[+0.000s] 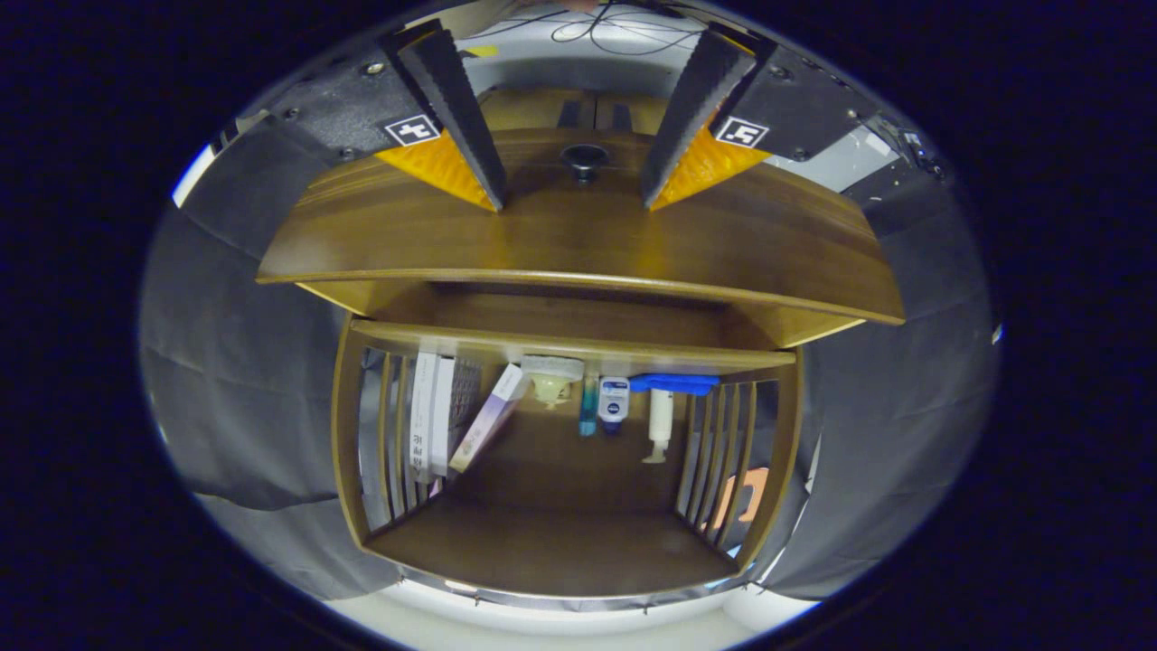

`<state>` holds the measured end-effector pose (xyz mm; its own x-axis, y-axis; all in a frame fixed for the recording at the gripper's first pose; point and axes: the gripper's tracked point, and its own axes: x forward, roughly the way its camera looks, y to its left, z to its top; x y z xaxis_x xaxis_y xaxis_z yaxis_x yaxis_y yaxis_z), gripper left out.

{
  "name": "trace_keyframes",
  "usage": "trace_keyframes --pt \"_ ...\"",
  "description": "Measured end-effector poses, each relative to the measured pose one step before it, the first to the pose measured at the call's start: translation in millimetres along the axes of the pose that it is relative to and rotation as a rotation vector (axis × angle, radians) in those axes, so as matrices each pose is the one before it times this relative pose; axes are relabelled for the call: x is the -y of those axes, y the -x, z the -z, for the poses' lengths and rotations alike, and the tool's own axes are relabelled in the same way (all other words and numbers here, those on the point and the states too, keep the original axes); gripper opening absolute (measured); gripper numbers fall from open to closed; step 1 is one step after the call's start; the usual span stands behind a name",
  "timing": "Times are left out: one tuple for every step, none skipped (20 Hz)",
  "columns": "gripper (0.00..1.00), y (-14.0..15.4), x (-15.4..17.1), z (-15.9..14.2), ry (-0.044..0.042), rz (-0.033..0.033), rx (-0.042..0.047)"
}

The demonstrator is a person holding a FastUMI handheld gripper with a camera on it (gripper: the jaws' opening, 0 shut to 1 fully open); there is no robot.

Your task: Pull open the drawer, take out the items inside it, and place them on the countertop above the cabinet.

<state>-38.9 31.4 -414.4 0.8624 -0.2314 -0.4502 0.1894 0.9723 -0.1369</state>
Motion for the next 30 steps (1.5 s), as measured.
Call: trace_keyframes --pt "0.96 -5.92 0.5 2.27 -0.00187 -0.00037 -0.02236" --pt "0.96 -6.28 -0.33 -6.4 -0.00228 0.00035 0.01518" --pt "0.96 -4.12 0.27 1.37 -0.00174 -0.00017 -0.01638" --pt "0.96 -2.88 -1.57 -3.55 -0.00125 0.00138 0.00541" --pt "0.96 -6.45 0.51 1.12 0.003 0.0008 -0.00714" --pt "0.96 -5.78 -0.33 -2.91 -0.00091 0.00049 0.00074" --pt "0.96 -5.65 0.07 -1.32 0.00095 0.00078 0.00098" --pt "0.96 -4.53 0.5 -0.77 0.00333 0.00069 -0.00313" --pt "0.96 -5.26 -0.59 -1.51 0.00365 0.00208 -0.00101" --pt "0.96 -5.36 0.09 -1.71 0.00307 0.00202 -0.00268" --pt "0.96 -4.14 -0.04 -1.16 0.00016 0.0016 -0.00545" --pt "0.96 -3.17 -0.29 -1.75 -0.00228 0.00144 -0.00292" --pt "0.96 -2.68 -0.86 -0.79 -0.0003 0.00193 -0.00243" --pt "0.96 -5.5 -0.14 -1.45 0.00444 0.00215 -0.00531" --pt "0.96 -4.9 -0.24 -2.27 0.00057 0.00209 -0.00285" --pt "0.96 -4.12 -0.33 -0.8 0.0004 0.0008 -0.00164" --pt "0.96 -5.27 -0.46 -1.69 0.00015 0.00006 -0.00052" --pt "0.96 -3.0 0.16 -1.85 0.00138 -0.00085 -0.00196" --pt "0.96 -2.43 0.13 -0.48 0.00017 -0.00047 -0.00277" --pt "0.96 -3.82 0.39 -1.24 0.00025 -0.00031 -0.00217" --pt "0.96 -2.33 -0.08 -0.27 0.00048 0.00054 -0.00312" --pt "0.96 -1.89 0.05 -1.67 0.00103 0.00085 -0.00219" --pt "0.96 -2.41 0.42 0.17 0.00101 0.00069 -0.00137" --pt "0.96 -3.68 -0.51 -1.22 0.00301 0.00094 -0.0011" --pt "0.96 -3.22 0.36 -0.44 0.0041 0.00138 -0.00273" --pt "0.96 -5.98 -1.86 -3.67 0.00179 0.00172 -0.00206" --pt "0.96 -3.04 0.42 -0.43 0.0003 0.00063 -0.00116" --pt "0.96 -3.21 0.02 -0.84 -0.00043 0.00013 -0.00046" --pt "0.96 -3.03 -0.45 -0.83 -0.00032 0.00007 0.00193" --pt "0.96 -3.06 -0.37 -1.42 0.00293 0.00077 0.00086"
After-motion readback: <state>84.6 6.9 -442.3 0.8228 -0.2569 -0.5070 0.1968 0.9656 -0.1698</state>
